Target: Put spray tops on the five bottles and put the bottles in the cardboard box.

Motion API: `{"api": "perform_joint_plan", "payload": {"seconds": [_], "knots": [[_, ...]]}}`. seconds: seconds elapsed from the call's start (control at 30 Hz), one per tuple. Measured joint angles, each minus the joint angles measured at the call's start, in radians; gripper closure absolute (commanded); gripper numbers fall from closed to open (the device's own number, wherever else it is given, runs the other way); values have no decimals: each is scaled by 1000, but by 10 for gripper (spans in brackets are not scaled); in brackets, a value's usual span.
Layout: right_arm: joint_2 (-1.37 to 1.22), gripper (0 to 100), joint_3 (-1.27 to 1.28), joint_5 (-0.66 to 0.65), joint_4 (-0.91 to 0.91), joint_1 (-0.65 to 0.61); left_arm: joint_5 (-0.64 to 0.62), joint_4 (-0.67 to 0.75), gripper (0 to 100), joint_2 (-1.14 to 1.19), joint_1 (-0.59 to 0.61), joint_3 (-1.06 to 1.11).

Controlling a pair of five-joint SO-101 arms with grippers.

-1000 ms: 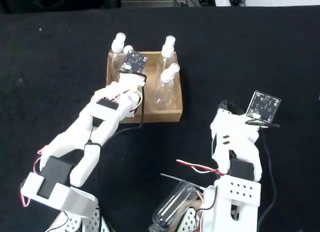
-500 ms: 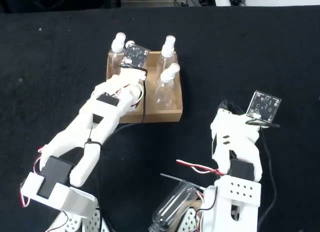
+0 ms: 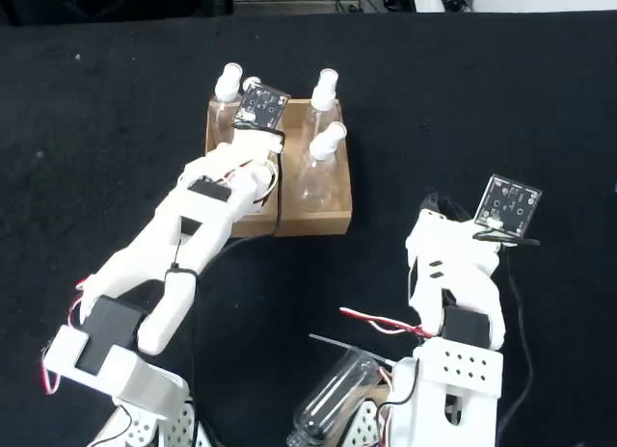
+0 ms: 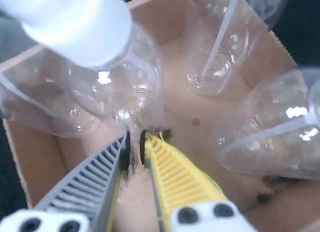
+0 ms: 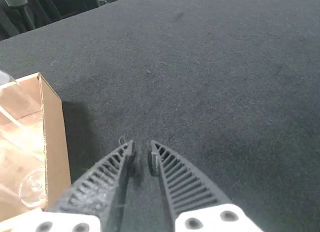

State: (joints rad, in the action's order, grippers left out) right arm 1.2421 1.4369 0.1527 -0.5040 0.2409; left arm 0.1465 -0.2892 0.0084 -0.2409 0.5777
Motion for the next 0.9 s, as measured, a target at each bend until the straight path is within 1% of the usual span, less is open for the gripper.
{"api": "perform_joint_plan", "payload": {"seconds": [0.2,0.5,0.6,0.67,0.8,0.9], "knots": [[0,988,0,0,0,0,0,0,954,80,0,-43],[0,987,0,0,0,0,0,-15,954,81,0,-43],[0,987,0,0,0,0,0,-98,951,32,0,-43],[0,987,0,0,0,0,0,-170,949,-51,0,-43],[0,986,0,0,0,0,2,-377,948,-262,14,-43],[0,986,0,0,0,8,69,-549,948,-413,32,-43]]}}
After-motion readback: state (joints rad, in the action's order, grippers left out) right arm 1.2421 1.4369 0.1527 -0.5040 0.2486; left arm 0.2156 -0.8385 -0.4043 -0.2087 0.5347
